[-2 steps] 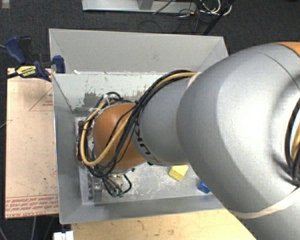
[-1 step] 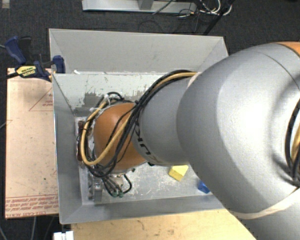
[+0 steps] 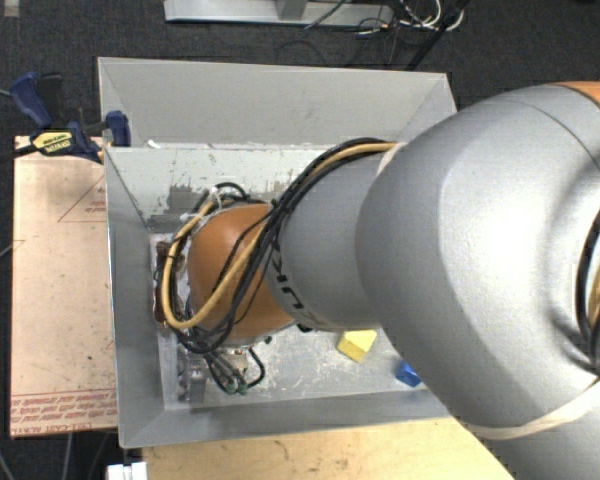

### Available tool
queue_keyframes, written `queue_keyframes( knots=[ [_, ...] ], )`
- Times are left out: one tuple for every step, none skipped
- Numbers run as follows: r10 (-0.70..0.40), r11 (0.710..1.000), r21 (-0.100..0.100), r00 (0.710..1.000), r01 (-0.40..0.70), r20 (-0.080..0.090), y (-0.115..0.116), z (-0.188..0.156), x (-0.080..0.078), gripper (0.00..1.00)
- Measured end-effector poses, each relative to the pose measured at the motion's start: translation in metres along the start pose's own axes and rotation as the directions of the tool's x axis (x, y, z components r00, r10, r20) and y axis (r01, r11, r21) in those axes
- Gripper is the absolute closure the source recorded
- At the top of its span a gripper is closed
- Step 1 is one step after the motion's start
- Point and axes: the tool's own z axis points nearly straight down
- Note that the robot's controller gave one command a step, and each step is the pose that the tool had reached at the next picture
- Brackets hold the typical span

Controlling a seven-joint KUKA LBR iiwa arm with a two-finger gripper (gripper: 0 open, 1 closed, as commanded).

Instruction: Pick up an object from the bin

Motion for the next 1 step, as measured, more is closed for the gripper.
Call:
queue_keyframes(
  knots=[
    [-0.006, 1.000, 0.002, 1.000, 0.006, -0.004, -0.0002, -0.0128, 0.0007, 1.00]
  ],
)
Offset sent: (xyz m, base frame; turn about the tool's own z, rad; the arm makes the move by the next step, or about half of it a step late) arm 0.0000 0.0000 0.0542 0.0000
